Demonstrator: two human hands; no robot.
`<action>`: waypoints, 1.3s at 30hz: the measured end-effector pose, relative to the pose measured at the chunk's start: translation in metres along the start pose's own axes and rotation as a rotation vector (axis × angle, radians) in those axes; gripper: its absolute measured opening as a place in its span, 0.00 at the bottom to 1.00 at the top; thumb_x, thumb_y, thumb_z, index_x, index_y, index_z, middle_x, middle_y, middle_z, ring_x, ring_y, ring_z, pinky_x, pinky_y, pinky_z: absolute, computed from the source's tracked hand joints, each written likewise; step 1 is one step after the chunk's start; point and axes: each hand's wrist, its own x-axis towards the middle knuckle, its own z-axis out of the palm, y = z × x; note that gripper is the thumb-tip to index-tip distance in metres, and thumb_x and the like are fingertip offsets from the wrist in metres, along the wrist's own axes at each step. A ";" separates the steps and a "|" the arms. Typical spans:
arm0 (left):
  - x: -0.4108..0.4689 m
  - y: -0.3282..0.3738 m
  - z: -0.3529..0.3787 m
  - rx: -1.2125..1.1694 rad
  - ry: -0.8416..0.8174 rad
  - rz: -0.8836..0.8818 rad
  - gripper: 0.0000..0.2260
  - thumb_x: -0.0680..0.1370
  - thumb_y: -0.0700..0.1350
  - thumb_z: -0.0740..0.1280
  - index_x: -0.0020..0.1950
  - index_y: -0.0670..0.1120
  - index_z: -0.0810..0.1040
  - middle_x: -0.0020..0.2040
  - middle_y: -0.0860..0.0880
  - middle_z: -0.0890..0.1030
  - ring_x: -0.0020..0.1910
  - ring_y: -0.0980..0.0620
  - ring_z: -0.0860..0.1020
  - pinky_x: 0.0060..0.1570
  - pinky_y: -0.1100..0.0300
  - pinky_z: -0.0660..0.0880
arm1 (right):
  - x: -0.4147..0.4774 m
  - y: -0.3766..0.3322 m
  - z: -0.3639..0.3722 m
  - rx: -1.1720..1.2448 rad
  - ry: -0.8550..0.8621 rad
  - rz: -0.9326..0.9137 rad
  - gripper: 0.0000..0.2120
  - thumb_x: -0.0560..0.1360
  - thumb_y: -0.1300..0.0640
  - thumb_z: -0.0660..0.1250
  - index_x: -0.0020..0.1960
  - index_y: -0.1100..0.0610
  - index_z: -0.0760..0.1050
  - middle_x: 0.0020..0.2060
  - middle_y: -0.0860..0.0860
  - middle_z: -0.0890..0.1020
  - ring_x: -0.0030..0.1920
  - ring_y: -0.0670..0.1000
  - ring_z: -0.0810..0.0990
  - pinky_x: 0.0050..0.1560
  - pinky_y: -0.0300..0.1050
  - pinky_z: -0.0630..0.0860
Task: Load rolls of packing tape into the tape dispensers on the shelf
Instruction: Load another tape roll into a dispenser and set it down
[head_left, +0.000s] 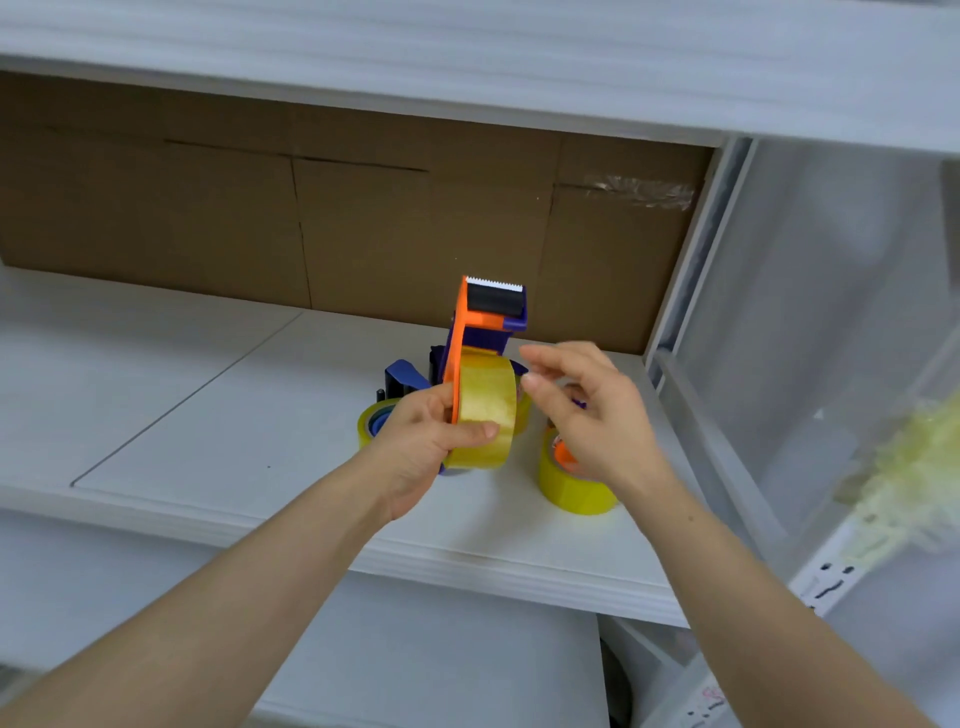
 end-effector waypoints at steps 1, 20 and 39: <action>0.000 0.000 0.000 0.013 -0.006 0.001 0.18 0.73 0.33 0.67 0.62 0.44 0.77 0.57 0.45 0.82 0.54 0.49 0.81 0.39 0.61 0.76 | 0.004 -0.004 -0.002 -0.097 -0.056 -0.071 0.13 0.75 0.62 0.65 0.59 0.54 0.77 0.49 0.48 0.74 0.46 0.34 0.75 0.46 0.25 0.69; -0.007 -0.002 0.008 0.077 -0.019 0.046 0.13 0.71 0.31 0.69 0.50 0.47 0.81 0.47 0.49 0.84 0.47 0.53 0.81 0.46 0.62 0.77 | 0.018 -0.032 -0.001 -0.837 -0.396 -0.105 0.07 0.73 0.59 0.62 0.50 0.60 0.71 0.50 0.56 0.74 0.46 0.58 0.75 0.41 0.49 0.69; -0.006 0.011 0.020 0.100 -0.011 0.009 0.17 0.69 0.39 0.73 0.57 0.43 0.79 0.52 0.43 0.84 0.53 0.46 0.82 0.46 0.56 0.78 | 0.027 -0.023 -0.007 -0.964 -0.114 -0.296 0.12 0.77 0.49 0.59 0.47 0.56 0.76 0.45 0.52 0.78 0.46 0.53 0.77 0.42 0.48 0.72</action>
